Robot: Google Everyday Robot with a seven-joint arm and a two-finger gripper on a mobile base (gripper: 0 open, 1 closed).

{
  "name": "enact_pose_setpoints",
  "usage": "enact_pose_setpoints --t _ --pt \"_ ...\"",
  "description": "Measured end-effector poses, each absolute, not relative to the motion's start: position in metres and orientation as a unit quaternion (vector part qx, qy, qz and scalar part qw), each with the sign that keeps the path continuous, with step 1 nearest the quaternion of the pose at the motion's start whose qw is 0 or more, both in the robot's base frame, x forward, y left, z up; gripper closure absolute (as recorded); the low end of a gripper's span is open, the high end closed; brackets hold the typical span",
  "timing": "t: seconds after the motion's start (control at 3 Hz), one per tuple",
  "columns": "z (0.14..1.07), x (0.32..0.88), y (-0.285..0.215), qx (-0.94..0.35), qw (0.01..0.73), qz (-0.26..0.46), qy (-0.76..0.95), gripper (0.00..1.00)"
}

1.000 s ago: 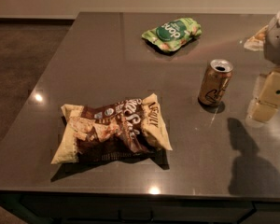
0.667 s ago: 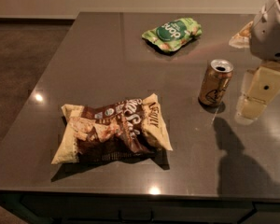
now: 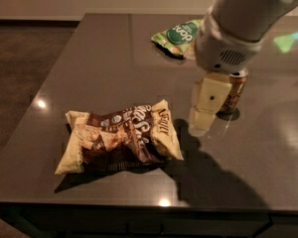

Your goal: Pick brown chip bag

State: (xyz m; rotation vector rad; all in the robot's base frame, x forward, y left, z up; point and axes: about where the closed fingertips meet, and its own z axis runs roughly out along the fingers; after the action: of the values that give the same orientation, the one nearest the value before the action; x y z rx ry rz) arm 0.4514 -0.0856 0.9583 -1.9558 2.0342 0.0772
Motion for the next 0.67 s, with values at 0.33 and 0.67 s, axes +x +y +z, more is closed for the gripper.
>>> enact_pose_setpoints --t 0.33,0.67 --pt "0.933 0.456 -0.053 -0.696 0.143 0.041 0.702 0.0" --pt "0.902 0.449 -0.026 -0.714 0.113 0.054 0.689 0.0"
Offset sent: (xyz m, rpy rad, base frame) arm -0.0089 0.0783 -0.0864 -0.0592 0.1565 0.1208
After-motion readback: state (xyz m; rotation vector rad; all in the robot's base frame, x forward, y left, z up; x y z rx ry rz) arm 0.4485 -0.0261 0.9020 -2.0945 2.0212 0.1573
